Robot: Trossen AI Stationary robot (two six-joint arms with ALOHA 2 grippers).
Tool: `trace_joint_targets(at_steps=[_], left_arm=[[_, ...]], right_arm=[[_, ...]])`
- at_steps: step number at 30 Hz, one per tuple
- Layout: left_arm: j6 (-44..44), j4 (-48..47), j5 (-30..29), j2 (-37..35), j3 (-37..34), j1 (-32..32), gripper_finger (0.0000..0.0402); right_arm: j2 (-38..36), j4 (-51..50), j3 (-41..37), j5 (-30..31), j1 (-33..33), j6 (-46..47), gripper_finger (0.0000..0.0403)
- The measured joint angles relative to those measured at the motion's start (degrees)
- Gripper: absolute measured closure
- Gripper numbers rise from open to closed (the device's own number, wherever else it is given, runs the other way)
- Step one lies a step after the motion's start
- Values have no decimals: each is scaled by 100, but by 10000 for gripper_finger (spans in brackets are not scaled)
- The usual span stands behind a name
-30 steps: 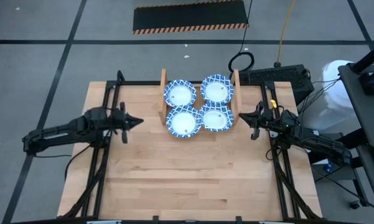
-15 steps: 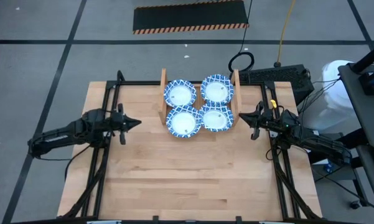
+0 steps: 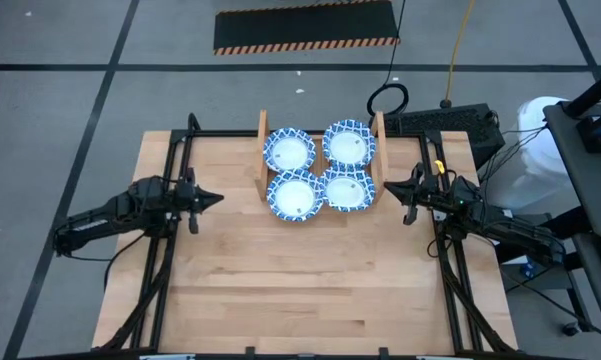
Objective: Place and stack bowls onto a shelf
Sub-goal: Return to Home Position
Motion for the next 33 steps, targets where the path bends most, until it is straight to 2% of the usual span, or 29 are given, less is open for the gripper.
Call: trace_joint_targets(at_steps=[18, 24, 33], left_arm=[[183, 138, 217, 0, -6, 0, 387], [67, 767, 245, 0, -448, 0, 387], [68, 930, 260, 0, -612, 0, 387]], right_arm=[[0, -13, 0, 2, 0, -17, 403], [1, -13, 0, 2, 0, -19, 403], [2, -35, 0, 2, 0, -11, 403]])
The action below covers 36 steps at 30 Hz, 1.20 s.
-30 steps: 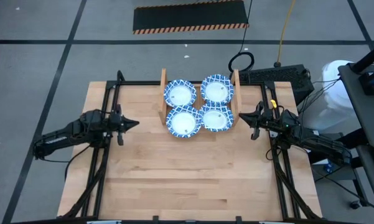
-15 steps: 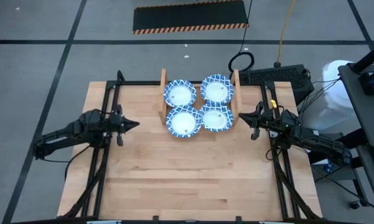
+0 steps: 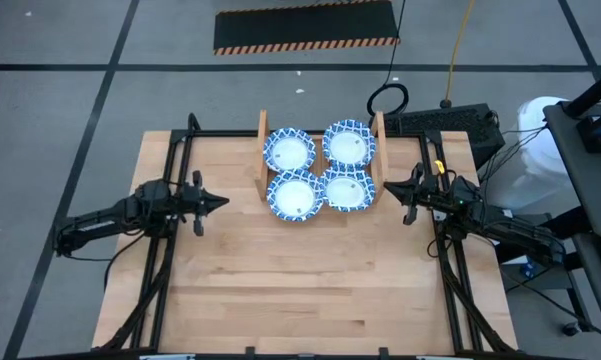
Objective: Place and stack bowls onto a shelf
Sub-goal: Return to Home Position
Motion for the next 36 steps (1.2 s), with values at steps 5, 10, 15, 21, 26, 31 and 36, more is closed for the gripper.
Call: trace_joint_targets(at_steps=[5, 10, 15, 21, 26, 31, 36], left_arm=[[7, -2, -2, 17, -2, 0, 387], [8, -7, -4, 20, -2, 0, 387], [-318, -5, -7, 20, -2, 0, 387], [-441, -6, -11, 20, -2, 0, 387], [-441, -7, -11, 20, -2, 0, 387], [-441, -4, -13, 22, -2, 0, 387], [-438, -5, -13, 22, -2, 0, 387]], right_arm=[[0, 0, 0, 0, 1, 1, 403], [0, 0, 0, 0, 0, 10, 403], [0, 0, 0, 2, 0, 10, 403], [0, 0, 0, 2, 0, 10, 403], [0, 2, 0, 2, 0, 10, 403], [0, 2, 0, 2, 0, 10, 403], [0, 4, 0, 2, 0, 10, 403]])
